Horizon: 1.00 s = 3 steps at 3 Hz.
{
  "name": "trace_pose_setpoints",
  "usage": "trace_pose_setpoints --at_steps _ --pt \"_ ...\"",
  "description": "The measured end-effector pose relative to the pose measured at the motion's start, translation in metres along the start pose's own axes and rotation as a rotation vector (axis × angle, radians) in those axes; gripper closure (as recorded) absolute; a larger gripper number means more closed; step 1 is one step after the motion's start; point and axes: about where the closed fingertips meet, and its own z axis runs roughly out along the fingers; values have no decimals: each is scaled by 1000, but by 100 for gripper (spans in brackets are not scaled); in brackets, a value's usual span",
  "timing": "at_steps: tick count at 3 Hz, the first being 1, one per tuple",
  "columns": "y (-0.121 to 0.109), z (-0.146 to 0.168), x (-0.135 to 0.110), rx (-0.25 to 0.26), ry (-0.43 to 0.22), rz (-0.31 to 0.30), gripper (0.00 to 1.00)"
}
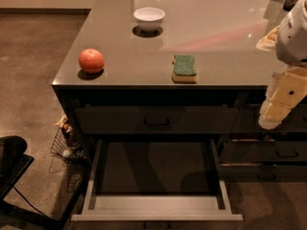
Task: Close middle drawer
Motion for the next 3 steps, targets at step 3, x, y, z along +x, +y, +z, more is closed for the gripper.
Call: trace_pose_setpoints --at_steps 3 --pt "41 62 39 -7 -77 123 18"
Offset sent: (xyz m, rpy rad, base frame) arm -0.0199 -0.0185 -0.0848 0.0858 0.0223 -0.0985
